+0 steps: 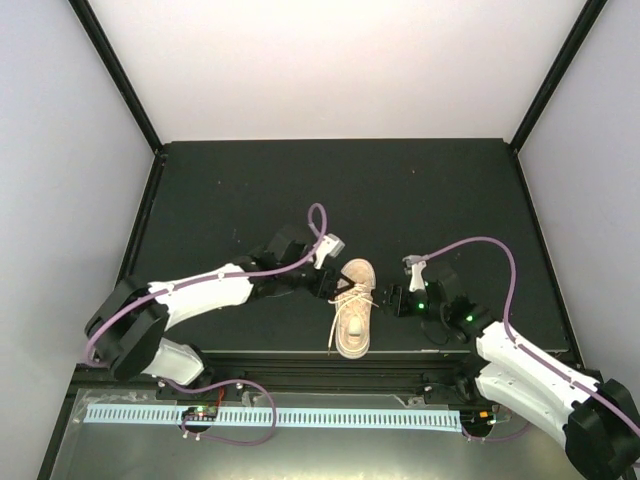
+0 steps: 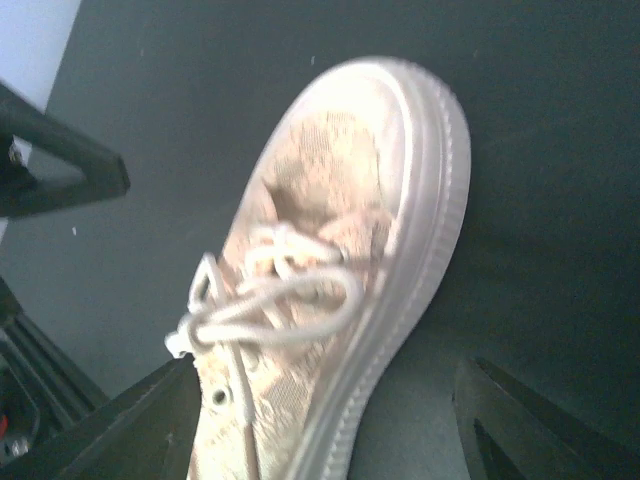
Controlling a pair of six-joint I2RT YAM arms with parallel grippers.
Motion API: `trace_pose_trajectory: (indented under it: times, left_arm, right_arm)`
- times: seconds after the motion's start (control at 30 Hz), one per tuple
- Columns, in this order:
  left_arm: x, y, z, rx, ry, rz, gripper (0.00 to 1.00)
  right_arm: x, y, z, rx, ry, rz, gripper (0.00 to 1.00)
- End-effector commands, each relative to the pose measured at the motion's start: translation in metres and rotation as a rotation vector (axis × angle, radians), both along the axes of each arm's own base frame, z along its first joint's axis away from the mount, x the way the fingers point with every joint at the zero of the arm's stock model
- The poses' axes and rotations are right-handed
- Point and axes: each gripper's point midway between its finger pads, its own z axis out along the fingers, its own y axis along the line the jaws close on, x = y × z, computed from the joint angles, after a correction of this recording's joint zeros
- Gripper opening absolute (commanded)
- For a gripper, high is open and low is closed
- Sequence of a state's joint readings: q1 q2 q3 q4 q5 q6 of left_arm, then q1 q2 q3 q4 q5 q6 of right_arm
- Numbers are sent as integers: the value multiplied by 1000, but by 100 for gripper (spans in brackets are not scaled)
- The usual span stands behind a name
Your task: Tie the shoes
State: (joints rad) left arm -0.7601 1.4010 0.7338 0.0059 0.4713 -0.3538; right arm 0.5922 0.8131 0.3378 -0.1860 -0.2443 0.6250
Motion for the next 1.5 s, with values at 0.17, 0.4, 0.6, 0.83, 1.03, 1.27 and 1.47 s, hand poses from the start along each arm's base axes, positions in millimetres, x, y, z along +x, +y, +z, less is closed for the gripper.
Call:
trace_pose_trajectory:
  times: [0.17, 0.4, 0.6, 0.83, 1.03, 1.27, 1.47]
  left_arm:
    - [-14, -46, -6, 40, -19, -151, 61]
    - [-17, -50, -15, 73, -12, -148, 54]
    - [-17, -51, -22, 108, -8, -141, 48]
    - [-13, -50, -27, 137, 2, -107, 40]
    - [-9, -49, -33, 166, 16, -76, 28]
    - [-7, -45, -36, 177, 28, -41, 23]
    - [-6, -44, -34, 178, 30, -27, 22]
  right_arm:
    - [-17, 20, -5, 154, 66, 85, 59]
    - [-18, 25, -10, 153, 92, 114, 46]
    - [-15, 27, -10, 151, 91, 110, 35]
    - [-13, 28, -10, 150, 87, 109, 28]
    - [-10, 26, -6, 139, 76, 97, 10]
    - [-6, 3, -22, 54, 108, -30, 2]
    - [-13, -25, -52, -45, 214, -164, 2]
